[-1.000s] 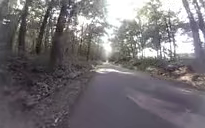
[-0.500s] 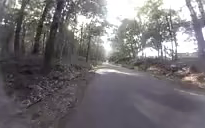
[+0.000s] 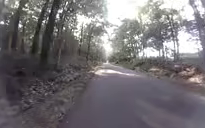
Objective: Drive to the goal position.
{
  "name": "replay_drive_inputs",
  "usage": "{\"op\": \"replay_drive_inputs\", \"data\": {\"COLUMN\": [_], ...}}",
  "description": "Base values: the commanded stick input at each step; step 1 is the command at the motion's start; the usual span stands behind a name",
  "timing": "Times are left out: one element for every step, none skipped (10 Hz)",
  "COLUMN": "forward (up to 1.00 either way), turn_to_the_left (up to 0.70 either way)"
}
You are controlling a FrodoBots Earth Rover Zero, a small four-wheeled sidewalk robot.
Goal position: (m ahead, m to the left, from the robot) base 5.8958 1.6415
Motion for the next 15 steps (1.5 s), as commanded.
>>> {"op": "replay_drive_inputs", "data": {"forward": [0.70,0.70,0.70,0.70,0.70,0.70,0.70,0.70,0.70,0.70,0.70,0.70,0.70,0.70,0.70], "turn_to_the_left": [-0.01,-0.01,-0.01,-0.01,-0.01,-0.01,-0.01,-0.01,-0.01,-0.01,-0.01,-0.01,-0.01,-0.01,-0.01]}}
